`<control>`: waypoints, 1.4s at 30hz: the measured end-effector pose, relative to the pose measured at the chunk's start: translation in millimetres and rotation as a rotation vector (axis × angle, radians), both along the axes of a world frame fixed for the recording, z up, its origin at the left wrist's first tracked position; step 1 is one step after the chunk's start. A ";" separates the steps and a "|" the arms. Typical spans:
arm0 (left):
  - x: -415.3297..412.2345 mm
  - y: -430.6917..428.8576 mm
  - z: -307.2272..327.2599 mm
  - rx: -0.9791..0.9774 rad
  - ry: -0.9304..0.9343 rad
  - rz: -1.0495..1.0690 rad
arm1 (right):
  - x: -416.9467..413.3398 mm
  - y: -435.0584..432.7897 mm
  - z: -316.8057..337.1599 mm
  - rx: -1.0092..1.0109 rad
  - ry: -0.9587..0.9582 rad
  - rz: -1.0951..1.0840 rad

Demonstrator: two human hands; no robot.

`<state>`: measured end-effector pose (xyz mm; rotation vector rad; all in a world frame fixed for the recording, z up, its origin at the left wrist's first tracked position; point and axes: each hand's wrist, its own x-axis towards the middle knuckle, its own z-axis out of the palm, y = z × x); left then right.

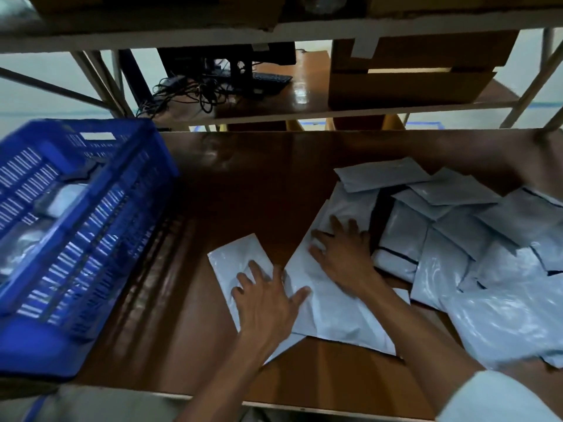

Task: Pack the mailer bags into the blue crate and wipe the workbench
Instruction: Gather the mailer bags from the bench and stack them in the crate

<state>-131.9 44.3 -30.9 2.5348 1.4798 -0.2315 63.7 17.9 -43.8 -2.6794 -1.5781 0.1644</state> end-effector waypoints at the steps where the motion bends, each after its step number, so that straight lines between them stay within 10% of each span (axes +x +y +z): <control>1: -6.7 7.7 -1.7 0.033 -0.023 0.005 | -8.4 -2.8 1.2 0.016 -0.003 0.048; 42: -126.9 108.6 -4.2 -0.051 -0.030 0.120 | -128.2 153.5 31.5 0.309 0.281 0.401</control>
